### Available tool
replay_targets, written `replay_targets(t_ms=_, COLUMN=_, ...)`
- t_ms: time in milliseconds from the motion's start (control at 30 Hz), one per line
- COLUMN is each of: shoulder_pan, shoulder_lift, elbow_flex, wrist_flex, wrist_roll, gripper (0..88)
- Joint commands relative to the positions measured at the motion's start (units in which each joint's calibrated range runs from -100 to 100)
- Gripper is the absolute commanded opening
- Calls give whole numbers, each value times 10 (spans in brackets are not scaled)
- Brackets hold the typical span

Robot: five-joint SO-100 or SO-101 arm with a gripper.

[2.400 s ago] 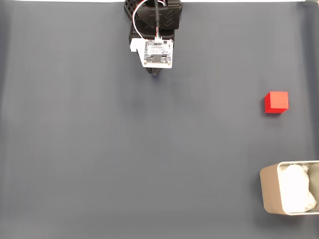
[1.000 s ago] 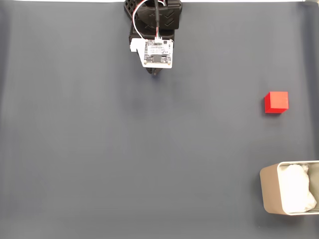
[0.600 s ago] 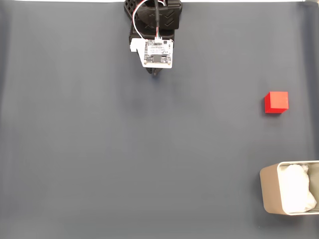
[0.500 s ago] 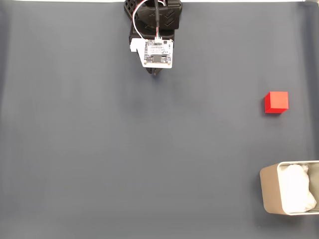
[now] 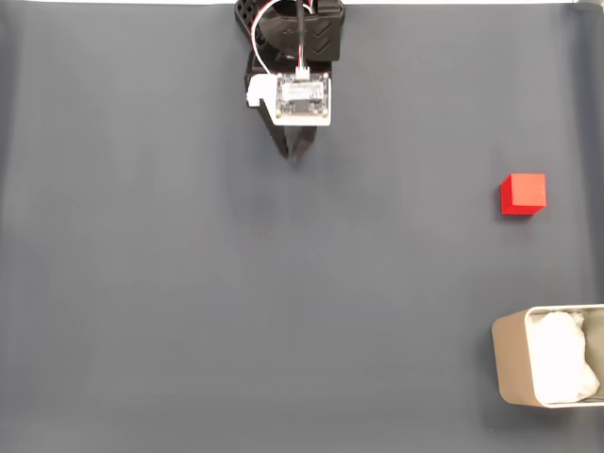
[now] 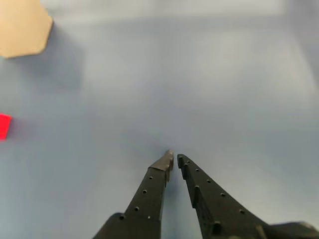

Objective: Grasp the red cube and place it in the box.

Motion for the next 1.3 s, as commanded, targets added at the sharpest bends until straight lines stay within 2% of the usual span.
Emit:
replay_targets(t_ms=0, shoulder_pan=1, shoulder_lift=45, elbow_flex=-71, wrist_flex=-82, wrist_roll=2, gripper=4)
replay_targets(t_ms=333, shoulder_pan=0, shoulder_lift=231, elbow_flex=-397, wrist_flex=-80, wrist_roll=-10, gripper=2)
replay_targets(t_ms=567, shoulder_pan=0, shoulder_lift=334, elbow_flex=-577, wrist_flex=-12, wrist_roll=-9, gripper=2)
replay_targets(t_ms=967, shoulder_pan=13, shoulder_lift=413, elbow_flex=-656, wrist_flex=110, wrist_roll=20, gripper=2)
replay_targets(t_ms=1267, shoulder_pan=-1, shoulder_lift=467, elbow_flex=-670, wrist_flex=129, wrist_roll=24, gripper=9)
